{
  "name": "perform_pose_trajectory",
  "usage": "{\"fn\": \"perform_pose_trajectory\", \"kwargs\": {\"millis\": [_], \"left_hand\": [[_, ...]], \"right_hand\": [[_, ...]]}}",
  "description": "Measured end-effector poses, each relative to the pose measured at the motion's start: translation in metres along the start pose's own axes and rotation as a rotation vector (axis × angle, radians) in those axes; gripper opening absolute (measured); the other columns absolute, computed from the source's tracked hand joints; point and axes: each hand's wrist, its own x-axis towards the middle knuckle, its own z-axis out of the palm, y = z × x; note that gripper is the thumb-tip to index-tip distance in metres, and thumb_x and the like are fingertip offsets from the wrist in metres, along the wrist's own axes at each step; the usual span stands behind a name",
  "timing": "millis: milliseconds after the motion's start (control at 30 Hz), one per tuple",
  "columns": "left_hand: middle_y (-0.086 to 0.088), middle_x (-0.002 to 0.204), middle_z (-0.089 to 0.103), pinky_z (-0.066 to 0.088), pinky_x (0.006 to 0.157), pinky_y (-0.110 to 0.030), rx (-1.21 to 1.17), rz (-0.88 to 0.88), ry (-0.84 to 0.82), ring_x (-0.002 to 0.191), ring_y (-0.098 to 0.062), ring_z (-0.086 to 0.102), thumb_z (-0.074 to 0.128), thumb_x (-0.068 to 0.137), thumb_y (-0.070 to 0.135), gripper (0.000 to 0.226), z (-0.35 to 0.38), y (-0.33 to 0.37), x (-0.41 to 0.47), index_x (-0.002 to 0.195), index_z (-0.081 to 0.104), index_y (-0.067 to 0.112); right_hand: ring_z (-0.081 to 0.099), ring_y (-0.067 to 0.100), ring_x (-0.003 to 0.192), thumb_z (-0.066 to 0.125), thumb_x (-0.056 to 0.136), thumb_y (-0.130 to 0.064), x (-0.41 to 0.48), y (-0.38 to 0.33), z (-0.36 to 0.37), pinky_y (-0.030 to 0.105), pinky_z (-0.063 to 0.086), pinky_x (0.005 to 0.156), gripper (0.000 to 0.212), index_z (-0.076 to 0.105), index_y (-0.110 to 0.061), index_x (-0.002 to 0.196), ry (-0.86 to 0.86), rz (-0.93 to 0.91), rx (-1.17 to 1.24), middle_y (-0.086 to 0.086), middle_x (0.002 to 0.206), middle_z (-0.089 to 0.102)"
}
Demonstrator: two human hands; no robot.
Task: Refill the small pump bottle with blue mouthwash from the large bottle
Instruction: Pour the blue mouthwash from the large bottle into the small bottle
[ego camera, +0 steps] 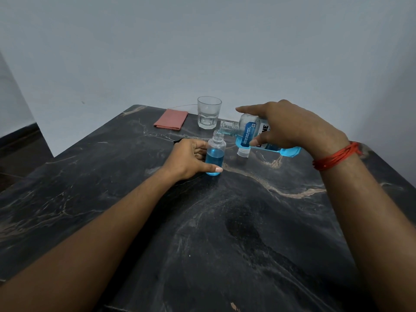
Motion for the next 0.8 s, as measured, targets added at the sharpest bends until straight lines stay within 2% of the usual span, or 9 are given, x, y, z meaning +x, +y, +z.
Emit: {"fn": "perform_pose_trajectory", "kwargs": {"millis": [133, 267, 433, 667, 800], "left_hand": [[0.008, 0.109, 0.075, 0.057, 0.079, -0.014, -0.011, -0.004, -0.006, 0.09, 0.005, 0.071, 0.095, 0.056, 0.021, 0.063, 0.0003, 0.0, -0.0001, 0.113, 0.069, 0.022], [0.013, 0.098, 0.073, 0.055, 0.073, -0.009, -0.02, -0.001, -0.011, 0.085, 0.011, 0.07, 0.095, 0.056, 0.02, 0.053, 0.0004, 0.0002, -0.0001, 0.099, 0.068, 0.033], [0.005, 0.107, 0.077, 0.059, 0.083, -0.02, -0.019, -0.003, 0.0, 0.09, 0.001, 0.074, 0.096, 0.057, 0.018, 0.061, 0.0011, -0.0028, 0.0016, 0.113, 0.071, 0.019], [0.014, 0.096, 0.073, 0.055, 0.072, -0.009, -0.02, -0.01, -0.007, 0.084, 0.01, 0.07, 0.096, 0.057, 0.017, 0.057, 0.0003, -0.0022, 0.0015, 0.107, 0.07, 0.024], [0.014, 0.098, 0.073, 0.055, 0.074, -0.01, -0.009, -0.006, -0.004, 0.086, 0.009, 0.071, 0.096, 0.056, 0.02, 0.06, 0.0004, -0.0018, 0.0015, 0.111, 0.07, 0.022]], "right_hand": [[0.055, 0.026, 0.125, 0.077, 0.082, -0.038, 0.0001, -0.0012, 0.0008, 0.044, 0.047, 0.1, 0.084, 0.033, -0.04, 0.153, 0.005, -0.007, 0.004, -0.001, 0.142, 0.058], [0.055, 0.025, 0.125, 0.078, 0.082, -0.038, 0.0009, -0.0008, 0.0006, 0.045, 0.048, 0.099, 0.084, 0.032, -0.04, 0.153, 0.005, -0.008, 0.008, -0.002, 0.142, 0.059], [0.052, 0.027, 0.127, 0.078, 0.081, -0.04, 0.0014, -0.0004, 0.0006, 0.045, 0.047, 0.1, 0.085, 0.031, -0.042, 0.153, 0.007, -0.007, -0.017, -0.001, 0.143, 0.057], [0.053, 0.026, 0.126, 0.078, 0.081, -0.039, 0.001, -0.0008, 0.0001, 0.044, 0.047, 0.1, 0.085, 0.032, -0.041, 0.153, 0.003, -0.007, -0.009, -0.001, 0.141, 0.059], [0.052, 0.026, 0.127, 0.077, 0.082, -0.039, 0.0009, -0.0009, -0.0003, 0.044, 0.046, 0.1, 0.085, 0.031, -0.041, 0.153, 0.001, -0.006, -0.009, -0.001, 0.142, 0.058]]}}
